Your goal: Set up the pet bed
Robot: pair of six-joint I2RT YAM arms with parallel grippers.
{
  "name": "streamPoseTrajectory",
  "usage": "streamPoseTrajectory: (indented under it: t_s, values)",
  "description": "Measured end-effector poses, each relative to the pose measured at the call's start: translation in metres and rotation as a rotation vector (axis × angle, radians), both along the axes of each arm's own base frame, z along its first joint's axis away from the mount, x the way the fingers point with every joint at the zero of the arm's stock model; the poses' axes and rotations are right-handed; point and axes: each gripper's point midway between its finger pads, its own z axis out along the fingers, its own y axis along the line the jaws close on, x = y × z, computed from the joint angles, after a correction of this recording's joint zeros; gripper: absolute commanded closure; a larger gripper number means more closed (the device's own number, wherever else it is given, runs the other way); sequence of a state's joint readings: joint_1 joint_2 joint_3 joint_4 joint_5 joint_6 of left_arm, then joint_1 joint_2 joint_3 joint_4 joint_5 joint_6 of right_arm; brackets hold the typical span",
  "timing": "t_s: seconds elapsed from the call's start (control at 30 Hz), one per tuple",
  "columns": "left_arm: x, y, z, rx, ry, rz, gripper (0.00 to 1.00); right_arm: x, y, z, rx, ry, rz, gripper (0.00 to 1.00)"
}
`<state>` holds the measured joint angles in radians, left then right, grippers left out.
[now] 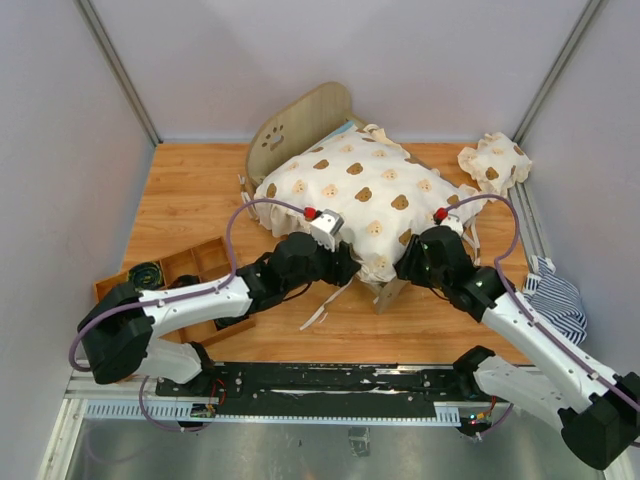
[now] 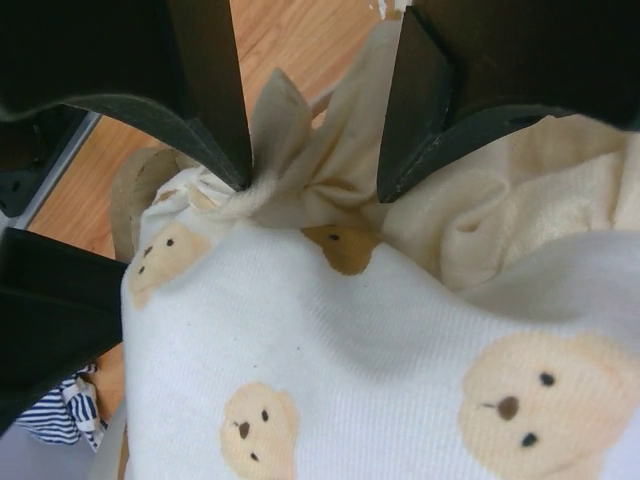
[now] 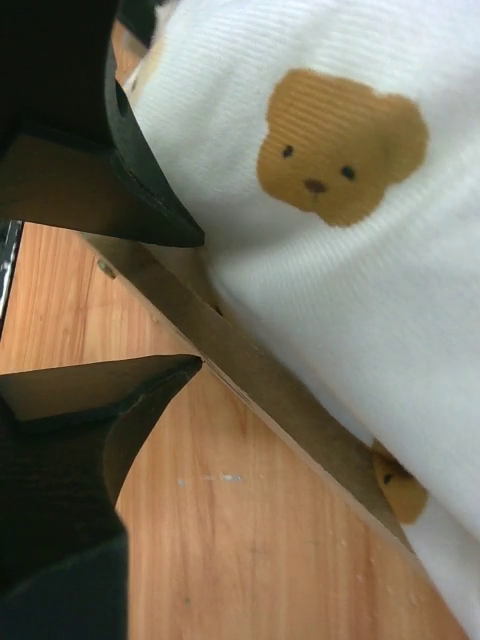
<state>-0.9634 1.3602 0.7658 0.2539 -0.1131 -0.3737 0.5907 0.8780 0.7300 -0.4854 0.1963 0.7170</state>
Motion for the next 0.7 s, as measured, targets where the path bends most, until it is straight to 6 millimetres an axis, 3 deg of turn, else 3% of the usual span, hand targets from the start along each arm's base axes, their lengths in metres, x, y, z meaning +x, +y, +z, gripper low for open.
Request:
streamPoseTrajectory:
  t_s: [0.1, 0.3, 0.47, 0.7]
  values:
    - [-0.006, 0.009, 0.008, -0.005, -0.04, -0.011, 0.41, 0.002, 0.002, -0.009, 0.026, 0.051, -0.067, 0.6]
    - [-0.033, 0.025, 0.016, -0.006, -0.15, -0.092, 0.45, 0.003, -0.002, -0.009, 0.074, 0.108, -0.203, 0.99]
    - [-0.053, 0.018, -0.002, 0.032, -0.197, -0.225, 0.55, 0.003, -0.015, -0.004, 0.057, 0.106, -0.286, 1.0]
    - [-0.074, -0.012, -0.043, 0.094, -0.222, -0.373, 0.58, -0.005, -0.022, -0.004, 0.029, 0.107, -0.269, 1.0]
